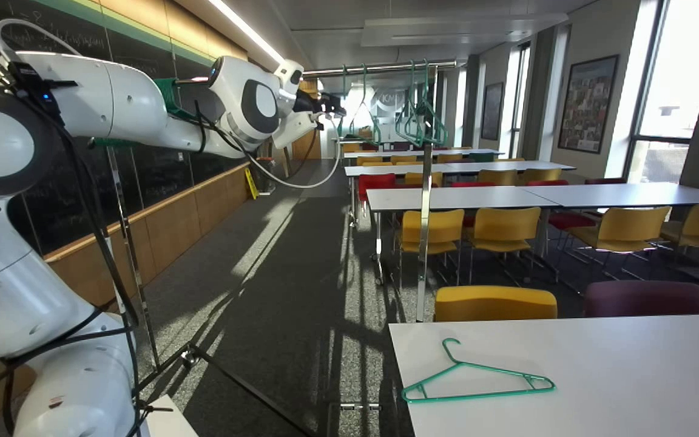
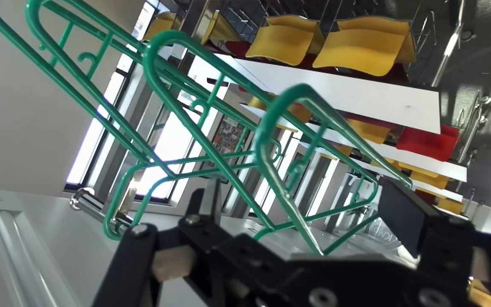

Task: Pick up a coat hanger from the rack and put it on the table

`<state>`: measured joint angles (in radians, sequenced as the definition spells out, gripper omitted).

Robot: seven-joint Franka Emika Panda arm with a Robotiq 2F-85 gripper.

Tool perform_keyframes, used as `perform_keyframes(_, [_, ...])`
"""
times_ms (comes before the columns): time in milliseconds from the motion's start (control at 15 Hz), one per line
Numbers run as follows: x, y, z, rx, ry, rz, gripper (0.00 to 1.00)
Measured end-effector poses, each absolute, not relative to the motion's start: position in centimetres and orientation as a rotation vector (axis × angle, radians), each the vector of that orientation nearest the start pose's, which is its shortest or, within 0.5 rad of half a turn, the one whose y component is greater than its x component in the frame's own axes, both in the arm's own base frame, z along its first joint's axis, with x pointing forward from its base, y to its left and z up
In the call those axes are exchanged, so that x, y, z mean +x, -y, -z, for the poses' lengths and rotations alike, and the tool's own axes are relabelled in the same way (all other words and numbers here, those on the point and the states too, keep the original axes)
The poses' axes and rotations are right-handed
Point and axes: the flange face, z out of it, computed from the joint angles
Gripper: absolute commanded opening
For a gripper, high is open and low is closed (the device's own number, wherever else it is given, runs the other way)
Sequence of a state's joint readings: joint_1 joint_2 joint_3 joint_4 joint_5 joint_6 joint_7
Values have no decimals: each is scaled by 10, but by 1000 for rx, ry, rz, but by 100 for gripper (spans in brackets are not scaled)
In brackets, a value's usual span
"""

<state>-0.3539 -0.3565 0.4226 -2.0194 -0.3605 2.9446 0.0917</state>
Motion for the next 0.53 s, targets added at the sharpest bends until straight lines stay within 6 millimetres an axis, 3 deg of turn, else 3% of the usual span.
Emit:
perform_keyframes(67, [495,-97,-733,-2754,507,2009,100])
perform_keyframes(133, [497,-91,-732,-2755,515,2001,90])
perform_keyframes(200, [500,-88,-730,-2747,526,1984,72])
perform_keyframes(533, [514,-98,-714,-2646,635,1840,36])
